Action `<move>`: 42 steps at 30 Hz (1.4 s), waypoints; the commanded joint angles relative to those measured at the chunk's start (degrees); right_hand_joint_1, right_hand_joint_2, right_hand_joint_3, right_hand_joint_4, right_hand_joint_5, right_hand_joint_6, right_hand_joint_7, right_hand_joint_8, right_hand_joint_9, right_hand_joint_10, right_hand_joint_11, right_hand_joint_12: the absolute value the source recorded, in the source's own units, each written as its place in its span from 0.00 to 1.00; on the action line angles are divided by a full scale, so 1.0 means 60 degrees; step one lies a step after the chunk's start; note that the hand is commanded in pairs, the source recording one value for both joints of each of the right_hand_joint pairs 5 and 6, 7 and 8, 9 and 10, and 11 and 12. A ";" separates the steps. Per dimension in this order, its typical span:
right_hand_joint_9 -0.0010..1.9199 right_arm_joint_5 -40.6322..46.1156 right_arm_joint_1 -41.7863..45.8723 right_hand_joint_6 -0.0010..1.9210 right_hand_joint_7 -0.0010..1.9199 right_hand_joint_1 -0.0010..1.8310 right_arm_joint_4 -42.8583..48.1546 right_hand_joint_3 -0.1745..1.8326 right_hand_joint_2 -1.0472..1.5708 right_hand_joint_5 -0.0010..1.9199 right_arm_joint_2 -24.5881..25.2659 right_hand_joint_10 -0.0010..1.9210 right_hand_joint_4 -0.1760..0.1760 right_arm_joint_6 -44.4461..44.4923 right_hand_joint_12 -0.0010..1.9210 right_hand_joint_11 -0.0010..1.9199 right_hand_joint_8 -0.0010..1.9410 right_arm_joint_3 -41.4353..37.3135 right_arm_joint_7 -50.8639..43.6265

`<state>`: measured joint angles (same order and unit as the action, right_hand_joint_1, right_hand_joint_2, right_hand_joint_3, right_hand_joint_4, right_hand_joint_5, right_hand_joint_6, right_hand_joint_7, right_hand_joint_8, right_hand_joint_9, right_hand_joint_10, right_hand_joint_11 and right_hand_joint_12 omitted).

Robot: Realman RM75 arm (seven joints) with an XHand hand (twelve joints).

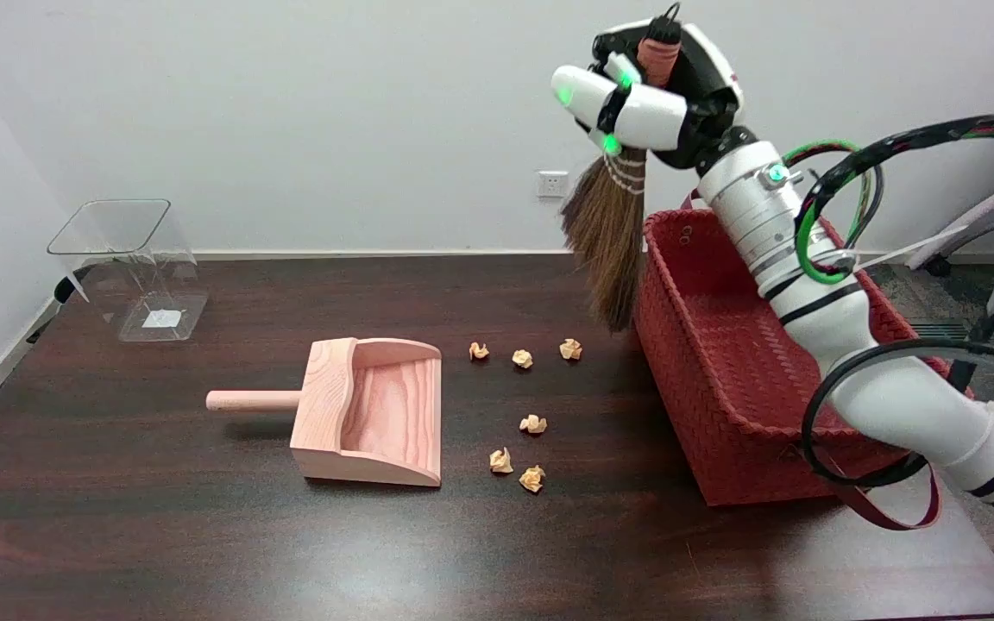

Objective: Sweep the paper balls into the dustpan.

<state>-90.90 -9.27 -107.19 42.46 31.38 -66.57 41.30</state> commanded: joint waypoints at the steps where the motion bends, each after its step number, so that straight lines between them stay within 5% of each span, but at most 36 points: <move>1: 1.00 0.0317 0.1260 1.00 1.00 0.67 -0.0028 0.38 0.96 1.00 0.0412 1.00 0.50 0.0319 1.00 1.00 0.99 0.0003 -0.2031; 20: 1.00 0.1424 0.1035 1.00 1.00 0.65 0.0000 0.42 0.99 1.00 0.1371 1.00 0.50 0.0399 1.00 1.00 0.99 0.0773 -0.3618; 32: 1.00 0.2050 0.1059 1.00 1.00 0.65 0.0071 0.37 1.00 1.00 0.2637 1.00 0.50 0.0213 1.00 1.00 0.99 0.1201 -0.5975; 42: 1.00 0.2290 0.0064 1.00 1.00 0.65 0.1559 0.35 0.99 1.00 0.3102 1.00 0.50 0.0093 1.00 1.00 0.99 0.1281 -0.6042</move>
<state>-80.48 -3.65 -106.00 54.61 33.26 -60.92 12.02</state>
